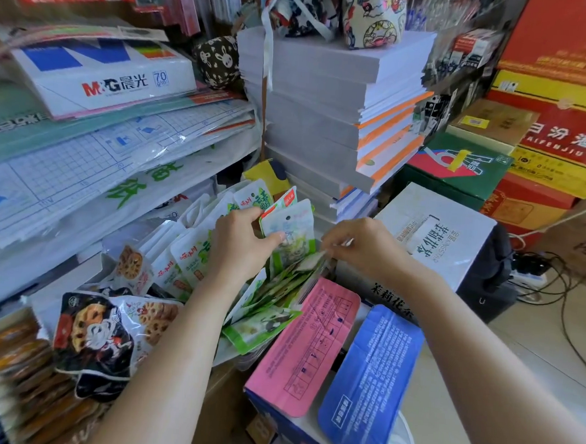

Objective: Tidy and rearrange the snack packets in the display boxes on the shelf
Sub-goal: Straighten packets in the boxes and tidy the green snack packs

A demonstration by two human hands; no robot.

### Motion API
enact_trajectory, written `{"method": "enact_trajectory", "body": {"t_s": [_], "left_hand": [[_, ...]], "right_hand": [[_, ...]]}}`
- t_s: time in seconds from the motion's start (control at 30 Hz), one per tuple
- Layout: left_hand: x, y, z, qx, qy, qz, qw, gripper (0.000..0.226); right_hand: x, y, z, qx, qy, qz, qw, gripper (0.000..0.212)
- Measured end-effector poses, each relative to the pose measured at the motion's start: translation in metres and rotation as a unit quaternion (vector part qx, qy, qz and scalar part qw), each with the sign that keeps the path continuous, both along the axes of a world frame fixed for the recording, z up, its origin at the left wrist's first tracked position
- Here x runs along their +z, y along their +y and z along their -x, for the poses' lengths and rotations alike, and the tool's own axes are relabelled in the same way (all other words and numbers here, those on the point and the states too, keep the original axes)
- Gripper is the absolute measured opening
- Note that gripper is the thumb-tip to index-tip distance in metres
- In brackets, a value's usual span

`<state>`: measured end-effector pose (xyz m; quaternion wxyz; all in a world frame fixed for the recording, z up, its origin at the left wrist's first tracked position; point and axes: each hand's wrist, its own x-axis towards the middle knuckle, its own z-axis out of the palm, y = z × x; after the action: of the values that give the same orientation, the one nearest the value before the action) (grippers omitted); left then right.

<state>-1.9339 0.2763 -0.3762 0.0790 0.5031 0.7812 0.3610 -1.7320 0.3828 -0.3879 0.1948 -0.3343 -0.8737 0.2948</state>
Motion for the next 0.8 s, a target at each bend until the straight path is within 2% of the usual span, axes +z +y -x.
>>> {"method": "enact_trajectory", "body": {"t_s": [0.07,0.13,0.2,0.27,0.43,0.53,0.63,0.7,0.73,0.8], "left_hand": [[0.000,0.000,-0.001,-0.001,-0.002,-0.001,1.000,0.021],[0.000,-0.001,-0.002,0.000,-0.010,0.000,1.000,0.028],[0.000,-0.001,-0.002,-0.003,-0.027,0.004,1.000,0.031],[0.000,0.000,-0.001,-0.010,-0.045,0.016,0.999,0.024],[-0.005,0.000,-0.002,-0.045,-0.056,0.017,0.997,0.027],[0.000,-0.004,0.000,-0.067,-0.048,0.046,0.996,0.032],[0.010,-0.010,0.009,-0.097,-0.089,0.090,0.987,0.053],[0.019,-0.016,0.012,-0.109,-0.093,0.121,0.982,0.072],[0.024,-0.021,0.010,-0.119,-0.087,0.136,0.980,0.070],[0.030,-0.032,0.006,-0.129,-0.063,0.161,0.977,0.068]], "right_hand": [[0.006,0.005,0.009,-0.049,0.058,-0.013,0.997,0.007],[0.015,0.012,0.014,-0.085,0.106,-0.026,0.990,0.010],[0.019,0.014,0.020,-0.097,0.122,-0.049,0.987,0.009],[0.018,0.013,0.030,-0.085,0.124,-0.060,0.987,0.008],[0.010,0.016,0.039,-0.062,0.100,-0.069,0.991,0.005],[0.002,0.017,0.035,-0.064,0.056,-0.076,0.993,0.020],[-0.007,0.015,0.034,-0.085,0.028,-0.067,0.994,0.028],[-0.009,0.013,0.033,-0.096,0.030,-0.069,0.993,0.015],[-0.008,0.012,0.031,-0.103,0.036,-0.072,0.991,0.012],[-0.008,0.007,0.024,-0.110,0.059,-0.075,0.989,0.035]]}}
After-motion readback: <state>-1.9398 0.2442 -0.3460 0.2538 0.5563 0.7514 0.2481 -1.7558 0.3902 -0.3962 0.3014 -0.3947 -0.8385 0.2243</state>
